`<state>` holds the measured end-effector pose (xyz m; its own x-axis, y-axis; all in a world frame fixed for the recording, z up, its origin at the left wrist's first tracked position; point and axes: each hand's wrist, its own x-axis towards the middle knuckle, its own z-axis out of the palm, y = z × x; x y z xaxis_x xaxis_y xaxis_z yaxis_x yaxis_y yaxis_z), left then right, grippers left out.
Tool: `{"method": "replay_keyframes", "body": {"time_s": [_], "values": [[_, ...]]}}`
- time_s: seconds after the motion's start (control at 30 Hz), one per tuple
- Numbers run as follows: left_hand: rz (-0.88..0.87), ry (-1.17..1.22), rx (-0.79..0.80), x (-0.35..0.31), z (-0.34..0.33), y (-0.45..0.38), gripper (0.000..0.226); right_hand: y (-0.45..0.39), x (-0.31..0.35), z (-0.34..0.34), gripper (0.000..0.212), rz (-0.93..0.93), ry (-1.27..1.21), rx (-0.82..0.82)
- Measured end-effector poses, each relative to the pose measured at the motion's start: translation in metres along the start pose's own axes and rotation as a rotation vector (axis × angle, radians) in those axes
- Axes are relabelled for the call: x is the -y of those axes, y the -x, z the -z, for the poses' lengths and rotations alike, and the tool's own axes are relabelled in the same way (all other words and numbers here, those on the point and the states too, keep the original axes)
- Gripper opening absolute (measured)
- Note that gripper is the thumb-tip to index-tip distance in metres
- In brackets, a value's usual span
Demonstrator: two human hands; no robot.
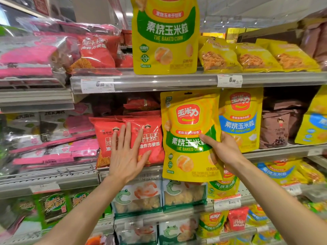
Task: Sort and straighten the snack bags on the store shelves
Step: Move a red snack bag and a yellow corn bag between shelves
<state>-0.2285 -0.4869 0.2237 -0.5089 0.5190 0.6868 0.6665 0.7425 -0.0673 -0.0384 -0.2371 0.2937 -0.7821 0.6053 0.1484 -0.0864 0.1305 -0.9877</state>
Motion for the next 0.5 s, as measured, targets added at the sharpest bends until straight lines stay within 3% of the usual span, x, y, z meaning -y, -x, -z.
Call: {"method": "replay_keyframes", "body": {"time_s": [0.5], "values": [[0.086, -0.077, 0.086, -0.021, -0.020, -0.030, 0.078, -0.006, -0.003, 0.011, 0.030, 0.018, -0.016, -0.014]]}}
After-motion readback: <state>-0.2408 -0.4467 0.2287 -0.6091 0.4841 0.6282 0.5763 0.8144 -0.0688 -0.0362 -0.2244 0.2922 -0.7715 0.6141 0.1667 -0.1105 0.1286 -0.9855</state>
